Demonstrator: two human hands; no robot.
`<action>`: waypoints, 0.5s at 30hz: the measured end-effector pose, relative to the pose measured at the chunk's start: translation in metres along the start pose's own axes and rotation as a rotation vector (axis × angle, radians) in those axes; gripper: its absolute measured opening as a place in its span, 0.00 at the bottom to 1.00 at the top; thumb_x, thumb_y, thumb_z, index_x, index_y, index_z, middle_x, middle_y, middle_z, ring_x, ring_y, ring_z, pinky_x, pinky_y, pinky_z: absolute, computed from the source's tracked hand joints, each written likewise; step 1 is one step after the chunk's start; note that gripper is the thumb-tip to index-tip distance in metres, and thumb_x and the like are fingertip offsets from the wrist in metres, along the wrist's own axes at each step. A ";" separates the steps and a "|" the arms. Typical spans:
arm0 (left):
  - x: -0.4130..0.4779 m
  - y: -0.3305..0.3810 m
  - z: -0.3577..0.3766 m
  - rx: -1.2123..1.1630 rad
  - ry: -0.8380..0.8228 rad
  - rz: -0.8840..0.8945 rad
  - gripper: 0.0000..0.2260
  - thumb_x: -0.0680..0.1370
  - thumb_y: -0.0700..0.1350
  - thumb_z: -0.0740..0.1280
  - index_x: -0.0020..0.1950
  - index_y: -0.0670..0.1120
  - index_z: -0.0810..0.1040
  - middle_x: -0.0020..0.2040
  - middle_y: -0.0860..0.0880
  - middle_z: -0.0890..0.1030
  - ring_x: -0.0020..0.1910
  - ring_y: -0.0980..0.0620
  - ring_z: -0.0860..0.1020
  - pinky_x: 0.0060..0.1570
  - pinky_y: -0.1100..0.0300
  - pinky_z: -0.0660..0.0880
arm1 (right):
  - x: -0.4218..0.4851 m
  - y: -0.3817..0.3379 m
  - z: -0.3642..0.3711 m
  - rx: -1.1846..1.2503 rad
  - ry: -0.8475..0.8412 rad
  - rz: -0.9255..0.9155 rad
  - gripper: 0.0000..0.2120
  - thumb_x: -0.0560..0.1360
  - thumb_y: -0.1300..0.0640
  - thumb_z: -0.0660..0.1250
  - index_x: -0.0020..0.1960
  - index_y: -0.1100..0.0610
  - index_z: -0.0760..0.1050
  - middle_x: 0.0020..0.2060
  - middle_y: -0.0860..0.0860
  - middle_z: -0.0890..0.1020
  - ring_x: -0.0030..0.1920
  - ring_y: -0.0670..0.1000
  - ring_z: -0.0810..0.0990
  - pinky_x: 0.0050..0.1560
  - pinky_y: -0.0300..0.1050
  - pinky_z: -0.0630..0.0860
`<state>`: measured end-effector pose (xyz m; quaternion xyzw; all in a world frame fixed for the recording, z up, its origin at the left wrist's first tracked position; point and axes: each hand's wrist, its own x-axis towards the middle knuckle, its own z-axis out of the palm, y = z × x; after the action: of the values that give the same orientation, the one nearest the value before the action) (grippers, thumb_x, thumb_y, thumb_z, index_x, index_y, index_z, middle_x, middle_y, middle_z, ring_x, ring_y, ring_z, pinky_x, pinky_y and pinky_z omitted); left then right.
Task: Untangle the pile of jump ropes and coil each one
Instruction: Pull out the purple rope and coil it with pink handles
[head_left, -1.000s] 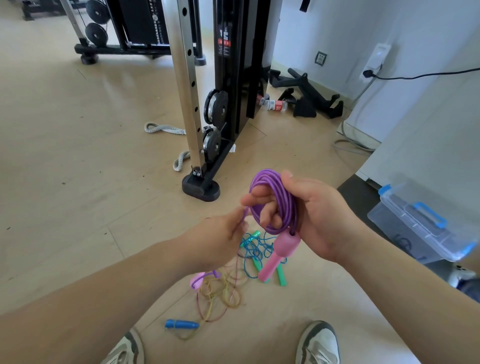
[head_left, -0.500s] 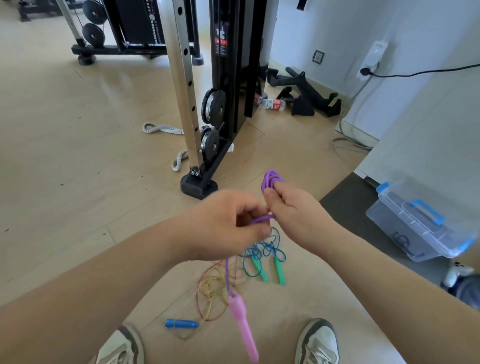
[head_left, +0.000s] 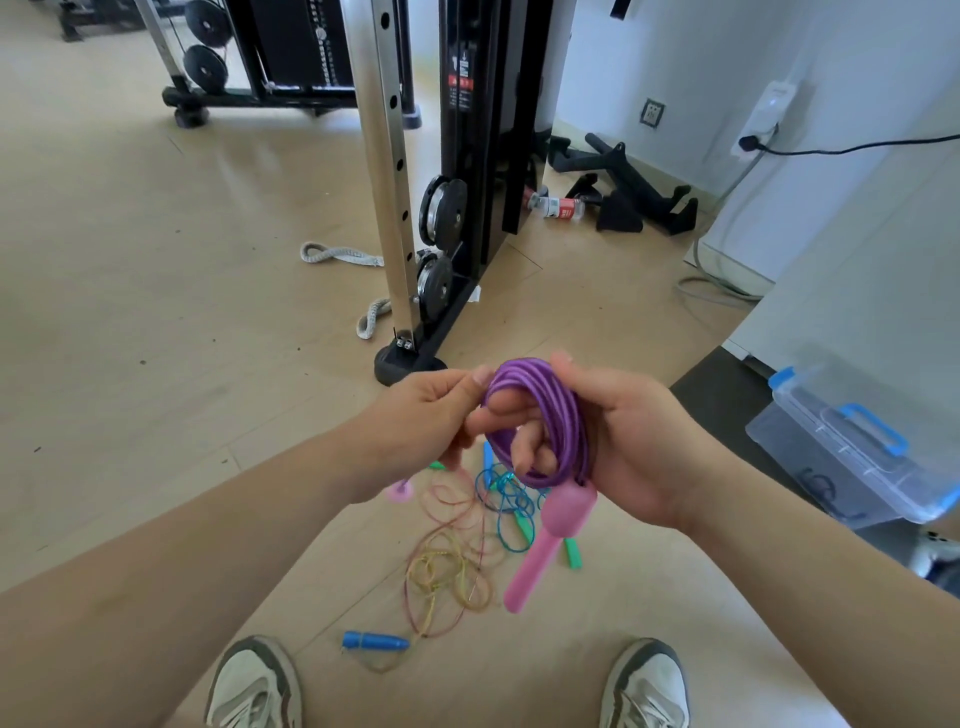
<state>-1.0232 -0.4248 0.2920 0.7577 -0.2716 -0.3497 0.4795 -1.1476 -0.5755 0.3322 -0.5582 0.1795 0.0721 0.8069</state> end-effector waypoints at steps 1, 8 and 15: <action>0.000 -0.003 0.002 0.056 -0.018 -0.008 0.19 0.85 0.56 0.56 0.55 0.45 0.81 0.35 0.48 0.78 0.32 0.51 0.75 0.43 0.52 0.78 | 0.001 -0.002 0.001 0.076 0.017 -0.015 0.29 0.86 0.48 0.51 0.63 0.75 0.75 0.54 0.66 0.85 0.37 0.54 0.80 0.41 0.45 0.74; -0.016 -0.006 0.037 0.565 -0.307 -0.010 0.06 0.84 0.51 0.58 0.54 0.52 0.73 0.40 0.50 0.80 0.30 0.57 0.74 0.39 0.58 0.76 | 0.017 0.000 -0.012 -0.072 0.394 -0.165 0.24 0.86 0.46 0.55 0.60 0.67 0.77 0.53 0.60 0.86 0.52 0.57 0.87 0.54 0.51 0.81; -0.009 0.018 0.038 0.486 -0.168 0.163 0.04 0.78 0.50 0.68 0.49 0.51 0.81 0.40 0.53 0.82 0.40 0.53 0.80 0.46 0.52 0.80 | 0.016 0.009 -0.017 -0.931 0.468 -0.218 0.19 0.85 0.48 0.57 0.41 0.58 0.69 0.42 0.56 0.85 0.27 0.32 0.77 0.29 0.33 0.68</action>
<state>-1.0603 -0.4458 0.2997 0.7945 -0.4467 -0.2959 0.2859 -1.1392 -0.5896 0.3128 -0.8738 0.2446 -0.0665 0.4149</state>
